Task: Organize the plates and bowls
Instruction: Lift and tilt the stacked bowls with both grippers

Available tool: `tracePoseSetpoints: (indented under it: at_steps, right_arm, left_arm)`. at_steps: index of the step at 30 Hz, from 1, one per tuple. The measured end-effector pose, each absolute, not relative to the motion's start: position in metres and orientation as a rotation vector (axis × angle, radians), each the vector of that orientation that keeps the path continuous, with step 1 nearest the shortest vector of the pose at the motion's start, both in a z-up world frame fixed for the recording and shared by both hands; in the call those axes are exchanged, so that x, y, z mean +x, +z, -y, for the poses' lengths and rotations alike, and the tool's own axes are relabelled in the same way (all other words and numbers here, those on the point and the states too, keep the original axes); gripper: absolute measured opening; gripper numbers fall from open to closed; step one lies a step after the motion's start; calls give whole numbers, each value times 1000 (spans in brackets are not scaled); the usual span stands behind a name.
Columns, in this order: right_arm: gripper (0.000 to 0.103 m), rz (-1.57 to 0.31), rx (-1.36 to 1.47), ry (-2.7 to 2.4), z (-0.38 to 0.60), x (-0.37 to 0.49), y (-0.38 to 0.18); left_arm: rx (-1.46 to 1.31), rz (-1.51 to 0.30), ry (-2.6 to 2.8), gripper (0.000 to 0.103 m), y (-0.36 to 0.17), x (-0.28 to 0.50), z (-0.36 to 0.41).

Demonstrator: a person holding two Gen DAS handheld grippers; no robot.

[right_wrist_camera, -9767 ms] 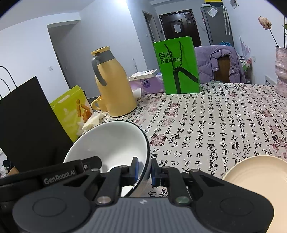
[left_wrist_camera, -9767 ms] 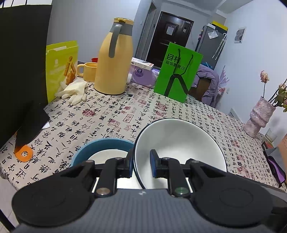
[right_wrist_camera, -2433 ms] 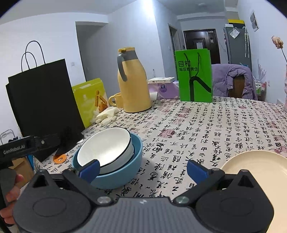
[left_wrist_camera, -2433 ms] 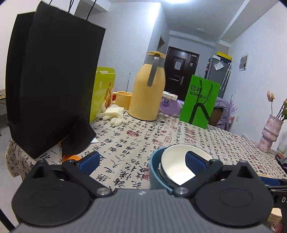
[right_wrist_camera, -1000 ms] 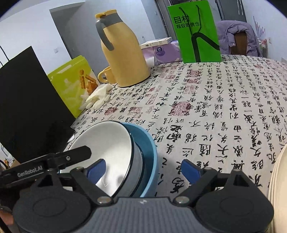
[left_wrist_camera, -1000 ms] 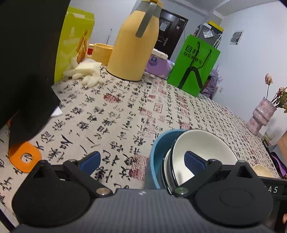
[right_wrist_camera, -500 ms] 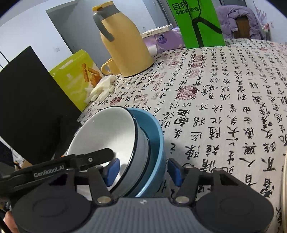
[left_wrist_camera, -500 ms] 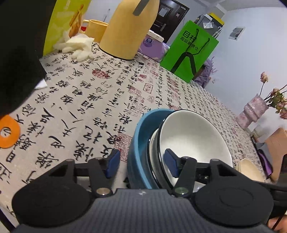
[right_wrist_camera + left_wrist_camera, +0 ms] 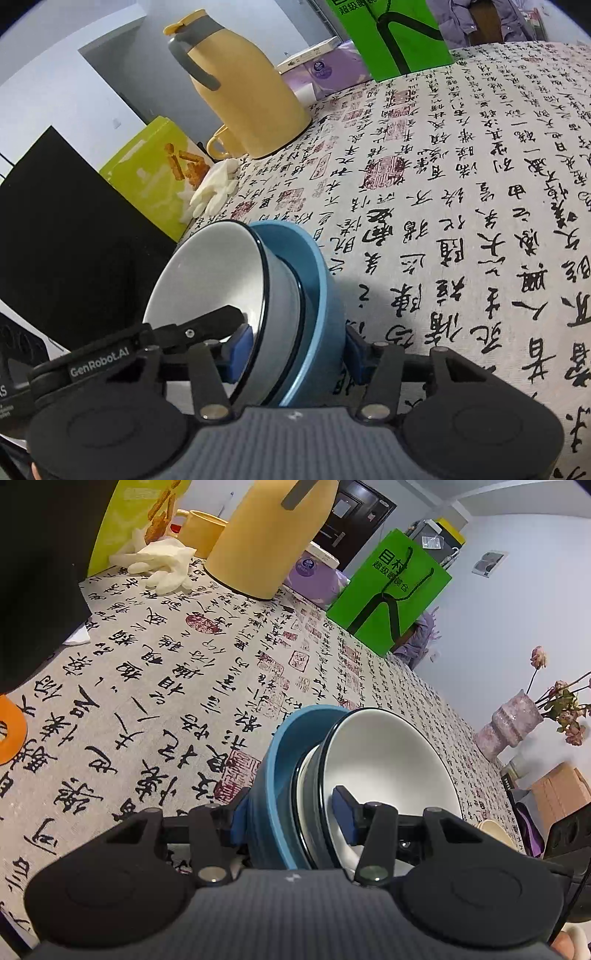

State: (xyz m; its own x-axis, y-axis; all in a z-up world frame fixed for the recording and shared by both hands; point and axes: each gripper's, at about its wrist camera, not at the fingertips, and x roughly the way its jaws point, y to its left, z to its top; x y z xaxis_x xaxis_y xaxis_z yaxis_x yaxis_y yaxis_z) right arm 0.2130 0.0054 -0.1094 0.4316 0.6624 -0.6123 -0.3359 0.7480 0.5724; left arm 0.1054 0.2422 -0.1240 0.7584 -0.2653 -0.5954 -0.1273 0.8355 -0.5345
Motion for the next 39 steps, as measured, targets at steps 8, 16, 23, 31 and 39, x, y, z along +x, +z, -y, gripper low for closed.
tracePoseSetpoints:
  at_steps: [8,16,23,31,39]
  right_arm:
    - [50,-933,435,652,0,210,-113]
    - [47,-932,480,660,7,210,-116]
    - [45,-925,500,662,7,209,-117]
    - [44,-923,520,656,11,207,-118]
    - [43,-920,537,653,13,206,-117]
  left_arm:
    - [-595,-707,-73,49,-124,104,-241]
    - [-589,-703,-67,50,-124,104,-238]
    - [-579,-700,-64,52,-123,104,-236]
    - [-589,-702,-61,52,-123,104,-238]
    - [-586,-694,-63,52,-121,104,-237]
